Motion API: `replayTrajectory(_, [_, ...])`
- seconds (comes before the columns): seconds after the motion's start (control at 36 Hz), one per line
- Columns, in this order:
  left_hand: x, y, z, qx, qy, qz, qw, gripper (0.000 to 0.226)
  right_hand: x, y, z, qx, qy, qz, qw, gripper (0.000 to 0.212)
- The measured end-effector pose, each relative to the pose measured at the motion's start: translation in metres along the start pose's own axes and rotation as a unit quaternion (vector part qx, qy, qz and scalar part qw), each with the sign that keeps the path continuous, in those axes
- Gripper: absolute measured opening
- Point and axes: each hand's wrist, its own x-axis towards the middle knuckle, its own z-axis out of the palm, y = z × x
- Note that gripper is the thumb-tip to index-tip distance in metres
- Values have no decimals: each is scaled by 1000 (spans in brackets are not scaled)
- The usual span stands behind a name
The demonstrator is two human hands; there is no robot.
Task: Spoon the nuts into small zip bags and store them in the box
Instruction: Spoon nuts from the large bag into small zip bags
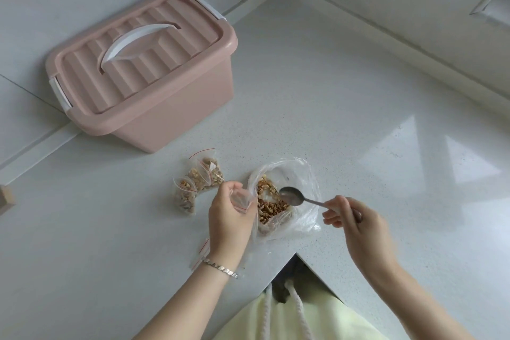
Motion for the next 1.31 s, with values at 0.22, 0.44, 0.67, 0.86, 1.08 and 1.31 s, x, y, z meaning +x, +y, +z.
replayTrajectory(0.22, [2,-14,2,68,-116,-66,989,28,-3,23,18,-90,-38,-26,995,22])
replayTrajectory(0.44, [4,-10,12,40,-140,-112,983,26,-5,30,29,94,-22,119,988,31])
replayTrajectory(0.67, [4,-6,10,15,-142,-114,983,23,4,32,28,264,-8,265,928,35])
replayTrajectory(0.86, [4,-10,4,-19,-167,-132,977,25,5,36,24,300,-40,305,903,37])
replayTrajectory(1.08, [2,-10,-6,7,-89,-104,991,26,1,31,10,286,-32,270,919,38])
replayTrajectory(1.31, [-6,11,-10,-19,12,30,999,37,1,9,-10,306,-10,217,927,40])
